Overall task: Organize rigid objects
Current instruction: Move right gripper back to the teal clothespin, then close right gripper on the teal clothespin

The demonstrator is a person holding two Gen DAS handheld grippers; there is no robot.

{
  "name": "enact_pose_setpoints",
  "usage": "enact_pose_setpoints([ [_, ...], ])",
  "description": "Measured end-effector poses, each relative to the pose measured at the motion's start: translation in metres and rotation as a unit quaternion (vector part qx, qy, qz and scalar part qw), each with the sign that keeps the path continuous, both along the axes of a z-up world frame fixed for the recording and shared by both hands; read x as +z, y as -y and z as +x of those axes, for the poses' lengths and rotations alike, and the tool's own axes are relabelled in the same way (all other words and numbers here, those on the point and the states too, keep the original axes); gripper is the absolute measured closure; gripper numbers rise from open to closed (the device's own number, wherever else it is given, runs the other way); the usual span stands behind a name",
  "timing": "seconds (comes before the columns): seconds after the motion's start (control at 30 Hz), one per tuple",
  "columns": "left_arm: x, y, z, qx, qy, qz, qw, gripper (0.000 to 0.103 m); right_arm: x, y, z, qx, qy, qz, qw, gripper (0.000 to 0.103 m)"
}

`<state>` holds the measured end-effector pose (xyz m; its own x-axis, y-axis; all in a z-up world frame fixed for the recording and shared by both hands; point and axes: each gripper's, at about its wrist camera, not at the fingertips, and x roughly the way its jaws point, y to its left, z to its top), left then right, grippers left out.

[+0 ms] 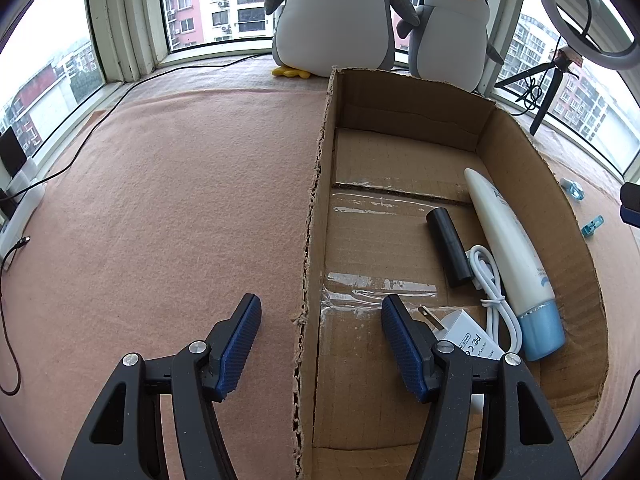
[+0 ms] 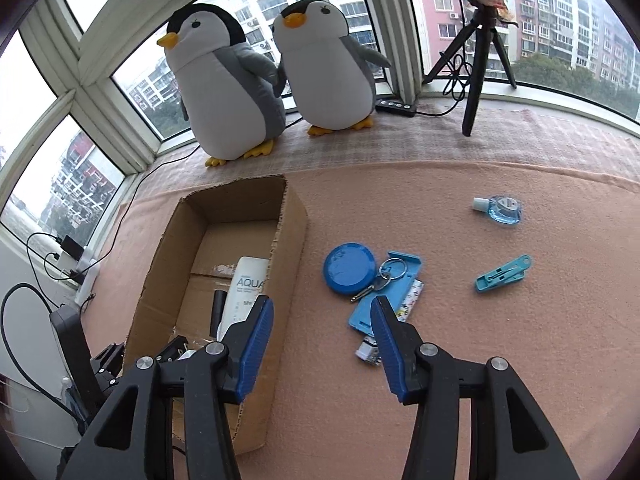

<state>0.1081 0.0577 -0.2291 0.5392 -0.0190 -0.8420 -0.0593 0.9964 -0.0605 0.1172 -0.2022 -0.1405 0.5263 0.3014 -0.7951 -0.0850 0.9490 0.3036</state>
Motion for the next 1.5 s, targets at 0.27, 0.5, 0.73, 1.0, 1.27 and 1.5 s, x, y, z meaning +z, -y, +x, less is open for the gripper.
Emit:
enact_pose_setpoints([
  [0.27, 0.0, 0.0, 0.0, 0.0, 0.0, -0.001, 1.0, 0.036, -0.02, 0.05, 0.01, -0.065, -0.035, 0.015, 0.997, 0.056],
  [0.5, 0.0, 0.0, 0.0, 0.0, 0.0, -0.001, 1.0, 0.036, -0.048, 0.098, 0.022, -0.131, -0.082, 0.061, 0.986, 0.056],
  [0.73, 0.0, 0.0, 0.0, -0.001, -0.001, 0.001, 1.0, 0.036, -0.062, 0.111, 0.038, -0.154, -0.1, 0.047, 0.982, 0.056],
  [1.0, 0.0, 0.001, 0.0, -0.001, -0.001, 0.0, 1.0, 0.036, -0.076, 0.119, 0.052, -0.166, -0.113, 0.036, 0.979, 0.056],
  [1.27, -0.001, 0.0, 0.0, -0.001, -0.001, -0.001, 1.0, 0.036, -0.083, 0.116, 0.063, -0.163, -0.117, 0.006, 0.98, 0.057],
  [1.5, -0.001, 0.0, 0.0, -0.001, -0.001, -0.002, 1.0, 0.036, -0.083, 0.103, 0.069, -0.14, -0.11, -0.047, 0.983, 0.066],
])
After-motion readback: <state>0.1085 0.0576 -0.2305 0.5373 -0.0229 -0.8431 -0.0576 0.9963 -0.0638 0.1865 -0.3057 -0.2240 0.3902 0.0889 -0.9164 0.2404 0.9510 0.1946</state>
